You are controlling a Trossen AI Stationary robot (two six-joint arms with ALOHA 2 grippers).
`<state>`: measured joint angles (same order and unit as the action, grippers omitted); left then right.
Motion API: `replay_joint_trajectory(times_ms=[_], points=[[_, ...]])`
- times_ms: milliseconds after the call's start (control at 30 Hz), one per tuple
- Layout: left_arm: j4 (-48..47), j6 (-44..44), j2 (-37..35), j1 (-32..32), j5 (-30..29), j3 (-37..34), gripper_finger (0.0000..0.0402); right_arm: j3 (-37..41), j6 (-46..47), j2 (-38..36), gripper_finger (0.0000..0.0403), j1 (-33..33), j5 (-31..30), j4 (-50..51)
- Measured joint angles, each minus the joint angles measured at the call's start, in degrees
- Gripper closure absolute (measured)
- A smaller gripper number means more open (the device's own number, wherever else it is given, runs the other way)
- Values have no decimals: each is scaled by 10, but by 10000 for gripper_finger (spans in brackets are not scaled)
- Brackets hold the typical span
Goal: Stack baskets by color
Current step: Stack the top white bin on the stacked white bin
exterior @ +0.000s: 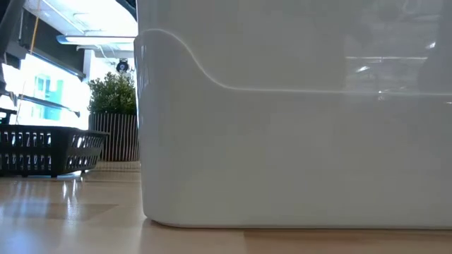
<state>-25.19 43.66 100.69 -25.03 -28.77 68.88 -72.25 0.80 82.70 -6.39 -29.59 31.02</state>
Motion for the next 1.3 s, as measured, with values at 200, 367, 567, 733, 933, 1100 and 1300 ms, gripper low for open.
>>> replay_joint_trajectory(times_ms=[200,367,567,733,933,1100,1300], points=[[-82,-32,-22,59,-105,0,401,0,-124,0,207,2,-45,-64],[-138,-78,-25,106,-168,0,401,0,-243,0,197,2,-40,-126],[-171,-105,-25,151,-205,0,401,0,-283,0,196,2,-8,-142],[-174,-92,-25,176,-229,0,401,0,-263,6,196,2,12,-139],[-183,-79,-25,191,-238,0,401,0,-213,6,196,4,24,-133],[-185,-53,-24,202,-261,0,401,0,-174,16,196,4,19,-104],[-186,-4,-24,220,-290,18,401,0,-140,31,200,4,-5,-90]])
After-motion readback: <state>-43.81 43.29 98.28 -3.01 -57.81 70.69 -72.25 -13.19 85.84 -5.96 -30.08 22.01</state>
